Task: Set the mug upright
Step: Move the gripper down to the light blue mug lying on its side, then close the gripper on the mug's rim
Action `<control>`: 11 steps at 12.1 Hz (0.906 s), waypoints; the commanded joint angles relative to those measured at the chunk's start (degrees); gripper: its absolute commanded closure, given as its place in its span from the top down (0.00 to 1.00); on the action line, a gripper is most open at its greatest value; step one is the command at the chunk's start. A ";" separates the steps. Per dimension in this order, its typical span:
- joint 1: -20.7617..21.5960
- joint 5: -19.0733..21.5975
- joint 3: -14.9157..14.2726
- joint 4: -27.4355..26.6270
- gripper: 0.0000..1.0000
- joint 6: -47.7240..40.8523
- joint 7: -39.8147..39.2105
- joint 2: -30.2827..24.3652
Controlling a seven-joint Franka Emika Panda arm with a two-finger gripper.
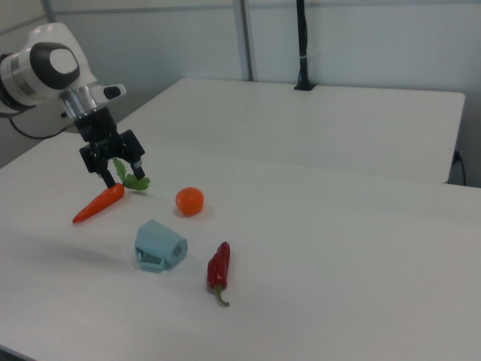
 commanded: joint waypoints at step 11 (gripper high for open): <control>6.91 -26.35 -0.68 0.00 0.77 -6.39 24.80 20.89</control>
